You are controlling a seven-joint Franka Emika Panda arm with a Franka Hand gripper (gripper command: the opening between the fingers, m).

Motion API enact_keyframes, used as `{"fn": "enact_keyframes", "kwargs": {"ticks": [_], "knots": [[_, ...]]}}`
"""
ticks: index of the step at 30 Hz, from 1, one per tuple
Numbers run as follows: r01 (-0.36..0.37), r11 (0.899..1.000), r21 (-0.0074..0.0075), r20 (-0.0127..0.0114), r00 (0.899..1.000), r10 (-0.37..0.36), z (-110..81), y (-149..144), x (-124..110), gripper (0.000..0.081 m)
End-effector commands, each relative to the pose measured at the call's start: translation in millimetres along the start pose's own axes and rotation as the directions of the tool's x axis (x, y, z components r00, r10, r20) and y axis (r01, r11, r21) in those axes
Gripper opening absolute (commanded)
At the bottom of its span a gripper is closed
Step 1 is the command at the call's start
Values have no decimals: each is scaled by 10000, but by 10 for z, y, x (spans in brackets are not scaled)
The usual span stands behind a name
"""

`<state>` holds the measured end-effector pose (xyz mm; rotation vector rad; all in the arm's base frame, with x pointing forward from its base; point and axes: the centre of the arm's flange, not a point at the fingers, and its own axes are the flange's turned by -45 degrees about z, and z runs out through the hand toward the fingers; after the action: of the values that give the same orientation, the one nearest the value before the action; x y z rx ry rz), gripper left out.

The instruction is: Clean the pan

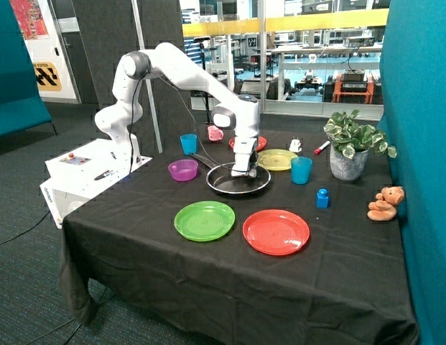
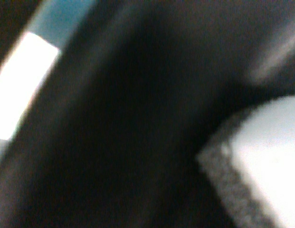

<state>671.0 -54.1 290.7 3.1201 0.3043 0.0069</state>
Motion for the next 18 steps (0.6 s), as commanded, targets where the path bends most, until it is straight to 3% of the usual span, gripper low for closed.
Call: {"fn": "enact_keyframes", "kwargs": {"ticks": [1, 18], "knots": [[-247, 9997, 70, 39, 9997, 247, 12, 217, 72, 0], [-677, 9977, 69, 42, 9977, 677, -22, 688, -51, 0]]}}
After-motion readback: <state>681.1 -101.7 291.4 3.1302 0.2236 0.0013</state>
